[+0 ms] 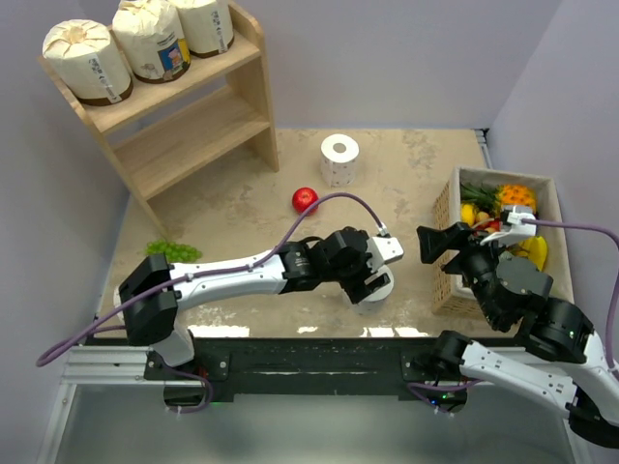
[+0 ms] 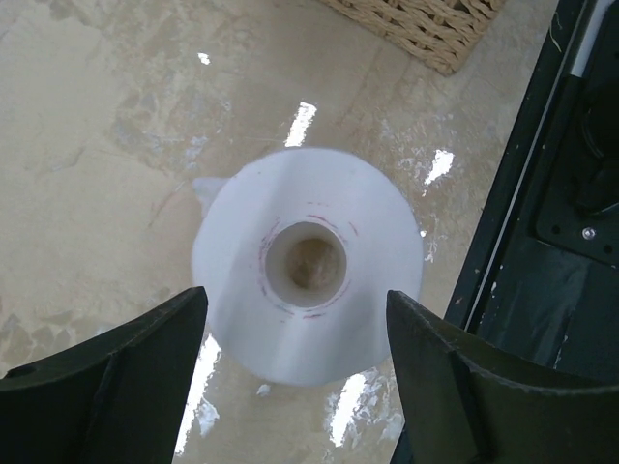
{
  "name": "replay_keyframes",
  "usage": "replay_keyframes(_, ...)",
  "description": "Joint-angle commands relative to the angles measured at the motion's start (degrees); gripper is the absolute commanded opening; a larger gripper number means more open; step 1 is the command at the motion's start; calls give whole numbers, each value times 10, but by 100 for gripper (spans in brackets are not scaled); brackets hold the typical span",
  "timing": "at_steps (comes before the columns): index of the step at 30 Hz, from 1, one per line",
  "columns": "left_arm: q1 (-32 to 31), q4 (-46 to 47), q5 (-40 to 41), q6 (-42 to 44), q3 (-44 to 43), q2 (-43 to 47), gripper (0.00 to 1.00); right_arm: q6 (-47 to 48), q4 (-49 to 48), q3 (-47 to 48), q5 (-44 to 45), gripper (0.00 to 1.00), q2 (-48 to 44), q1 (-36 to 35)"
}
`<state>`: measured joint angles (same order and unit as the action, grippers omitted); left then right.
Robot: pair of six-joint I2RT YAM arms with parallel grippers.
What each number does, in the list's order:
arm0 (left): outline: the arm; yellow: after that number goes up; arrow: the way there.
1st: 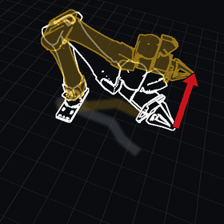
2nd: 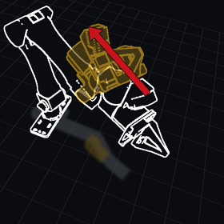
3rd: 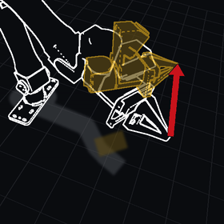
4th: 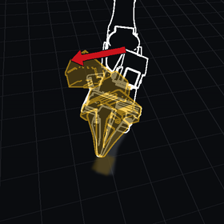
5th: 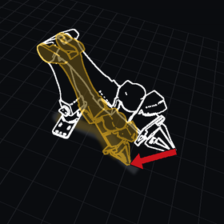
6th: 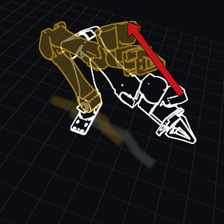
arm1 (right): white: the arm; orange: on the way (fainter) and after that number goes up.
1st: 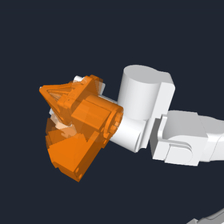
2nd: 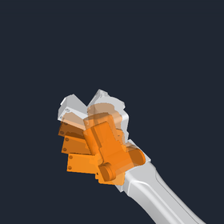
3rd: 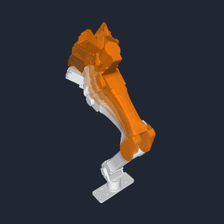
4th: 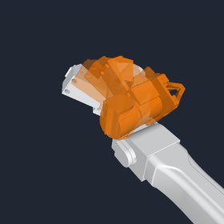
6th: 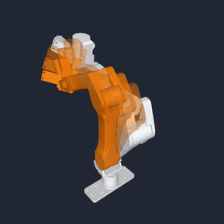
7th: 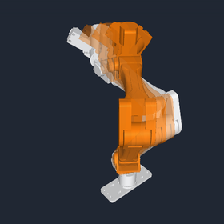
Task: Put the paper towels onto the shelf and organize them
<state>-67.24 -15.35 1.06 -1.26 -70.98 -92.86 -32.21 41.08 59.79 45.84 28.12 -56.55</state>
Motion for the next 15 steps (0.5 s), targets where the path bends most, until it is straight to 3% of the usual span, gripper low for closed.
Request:
replay_keyframes(1,-8,9,-46,28,-41,-18,80,-7,1,17,43,86,-10,1)
replay_keyframes(15,-31,-20,-39,17,-69,-65,78,-3,13,20,47,86,-14,1)
